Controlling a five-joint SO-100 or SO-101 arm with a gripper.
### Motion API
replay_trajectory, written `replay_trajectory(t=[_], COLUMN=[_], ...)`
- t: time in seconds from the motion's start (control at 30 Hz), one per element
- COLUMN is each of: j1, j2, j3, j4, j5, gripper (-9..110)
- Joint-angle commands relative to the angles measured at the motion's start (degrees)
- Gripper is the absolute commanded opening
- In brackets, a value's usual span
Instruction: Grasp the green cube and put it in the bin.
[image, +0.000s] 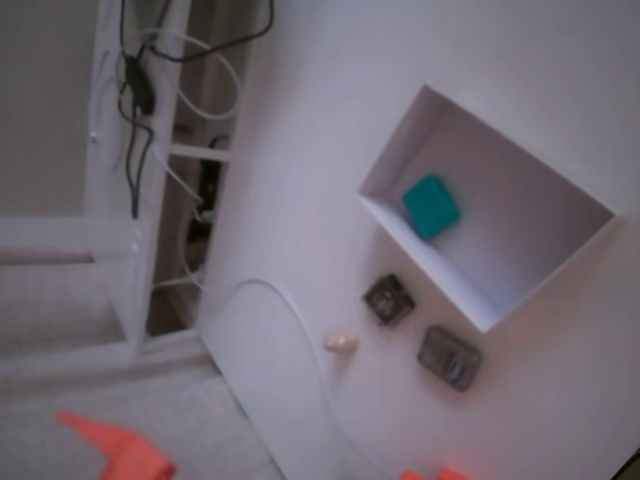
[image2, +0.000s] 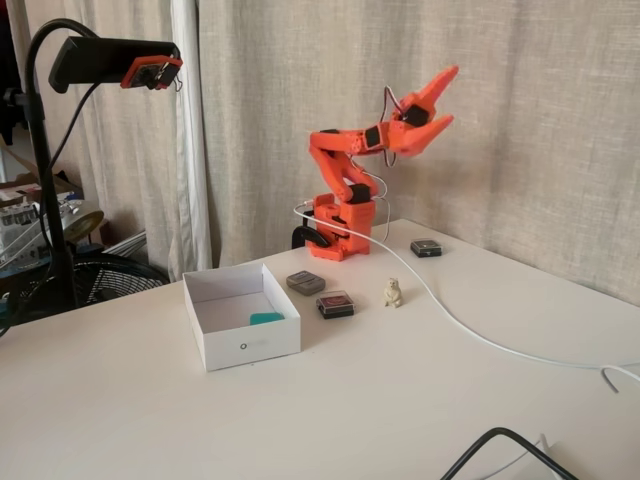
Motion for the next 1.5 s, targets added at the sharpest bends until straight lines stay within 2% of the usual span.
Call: replay_trajectory(t=[0.0,0.13,0.23,0.4,0.63,0.83,0.9,1.13,1.37,1.47], j1=[-3.8,-7.9,-10.6,-12.5,-13.9,-14.2,-14.5,-15.3,-15.3,-15.3], j2=[6.4,13.2,17.1,23.0,31.1,31.5,31.5,31.5,31.5,31.5], j3=[-4.6,-9.7,-13.5,-10.8,6.9,20.9,23.4,24.0,20.4,19.9], j4=[3.3,16.5,33.3,52.2,58.8,46.8,46.5,63.0,85.8,87.7], j5=[2.5,9.4,15.6,24.5,28.5,28.2,27.9,27.3,27.0,27.0], gripper=[38,38,38,38,38,38,38,38,37,37])
